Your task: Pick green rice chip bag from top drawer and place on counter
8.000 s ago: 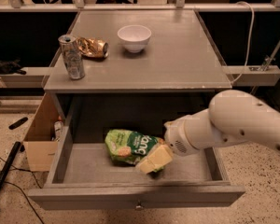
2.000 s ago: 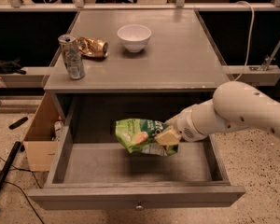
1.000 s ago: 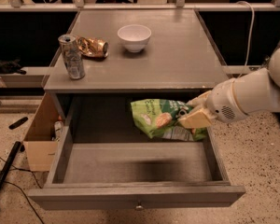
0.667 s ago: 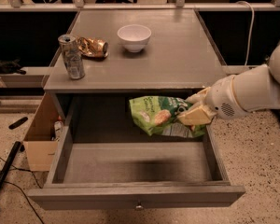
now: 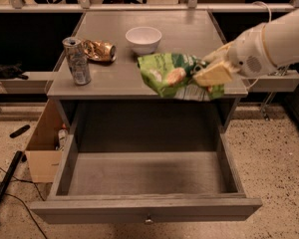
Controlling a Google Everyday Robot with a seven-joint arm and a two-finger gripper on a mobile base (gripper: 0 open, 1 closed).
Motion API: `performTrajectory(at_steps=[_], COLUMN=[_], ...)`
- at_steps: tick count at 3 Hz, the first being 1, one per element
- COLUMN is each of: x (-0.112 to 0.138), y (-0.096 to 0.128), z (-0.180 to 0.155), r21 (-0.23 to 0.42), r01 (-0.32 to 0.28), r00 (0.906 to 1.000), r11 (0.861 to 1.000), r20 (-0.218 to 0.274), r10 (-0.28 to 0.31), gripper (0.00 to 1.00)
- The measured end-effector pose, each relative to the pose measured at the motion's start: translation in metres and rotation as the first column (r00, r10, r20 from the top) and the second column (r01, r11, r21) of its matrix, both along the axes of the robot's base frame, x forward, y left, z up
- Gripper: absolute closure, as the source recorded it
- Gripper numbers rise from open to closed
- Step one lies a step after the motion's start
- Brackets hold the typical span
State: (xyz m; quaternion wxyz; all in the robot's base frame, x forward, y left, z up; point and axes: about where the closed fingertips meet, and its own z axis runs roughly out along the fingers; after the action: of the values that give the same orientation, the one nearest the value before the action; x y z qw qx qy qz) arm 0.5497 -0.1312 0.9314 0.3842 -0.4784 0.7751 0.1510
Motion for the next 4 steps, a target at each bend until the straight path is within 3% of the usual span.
performTrajectory(at_steps=[1,2,4], x=[0.055,0.052,0.081], y=[-0.025,-0.022,-0.006], z=[0.067,0.062,0.034], r21=[0.1,0.093,0.102], r01=[0.123,0.114,0.198], r00=[0.989,0.9906,0.9774], r11=[0.987,0.989,0.975], r20=[0.07,0.065,0.054], r10=[-0.131,-0.12,-0.204], gripper=[1.0,1.0,1.0])
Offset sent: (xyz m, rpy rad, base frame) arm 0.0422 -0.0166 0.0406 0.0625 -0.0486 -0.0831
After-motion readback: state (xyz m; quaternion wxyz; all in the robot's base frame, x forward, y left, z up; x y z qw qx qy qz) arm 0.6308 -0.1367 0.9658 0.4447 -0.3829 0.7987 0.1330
